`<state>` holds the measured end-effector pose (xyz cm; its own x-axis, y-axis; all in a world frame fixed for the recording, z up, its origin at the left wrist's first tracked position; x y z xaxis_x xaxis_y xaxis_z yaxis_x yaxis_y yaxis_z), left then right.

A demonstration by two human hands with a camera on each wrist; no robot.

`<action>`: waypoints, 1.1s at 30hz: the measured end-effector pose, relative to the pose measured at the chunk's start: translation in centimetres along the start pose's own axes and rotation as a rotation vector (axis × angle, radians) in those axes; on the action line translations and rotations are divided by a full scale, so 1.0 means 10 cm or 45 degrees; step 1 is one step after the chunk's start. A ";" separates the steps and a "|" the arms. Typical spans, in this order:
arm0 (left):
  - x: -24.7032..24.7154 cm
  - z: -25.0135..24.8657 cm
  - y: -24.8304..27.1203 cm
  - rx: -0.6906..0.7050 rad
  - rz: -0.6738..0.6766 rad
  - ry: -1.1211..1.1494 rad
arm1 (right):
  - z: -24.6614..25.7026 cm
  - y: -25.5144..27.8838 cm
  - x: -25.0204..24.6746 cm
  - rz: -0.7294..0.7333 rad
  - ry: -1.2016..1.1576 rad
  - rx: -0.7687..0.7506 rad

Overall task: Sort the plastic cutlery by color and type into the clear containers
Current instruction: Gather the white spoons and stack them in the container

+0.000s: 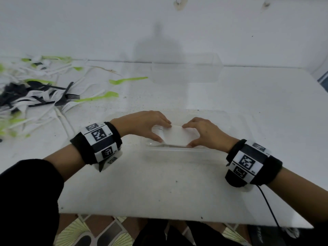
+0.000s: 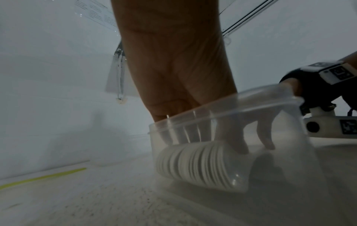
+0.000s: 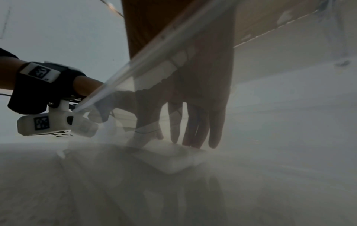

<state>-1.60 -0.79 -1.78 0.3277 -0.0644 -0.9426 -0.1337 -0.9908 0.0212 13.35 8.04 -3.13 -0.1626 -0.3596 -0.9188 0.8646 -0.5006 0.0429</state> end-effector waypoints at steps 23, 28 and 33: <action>-0.79 1.21 2.85 -0.951 -1.260 0.272 | 2.97 -1.03 0.50 -0.304 -0.535 -0.505; -0.90 1.76 3.70 -1.113 -1.320 0.246 | 3.90 -1.40 0.94 -0.265 -0.565 -0.551; -1.02 2.25 4.26 -1.185 -1.447 0.285 | 4.58 -1.72 1.28 -0.222 -0.516 -0.594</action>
<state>-31.67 -39.67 1.24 -0.0107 0.8462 -0.5327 0.8896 -0.2352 -0.3915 -25.39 -23.99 2.28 -0.4077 -0.6187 -0.6716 0.9102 -0.2166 -0.3530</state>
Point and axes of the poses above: each hand's wrist, its own y-axis away from the middle knuckle, its own x-axis out of the palm, z = x × y, the point moved 5 cm from there along -y, towards the middle knuckle, and after that the axes turned 12 degrees about -z, right-handed, at the moved point
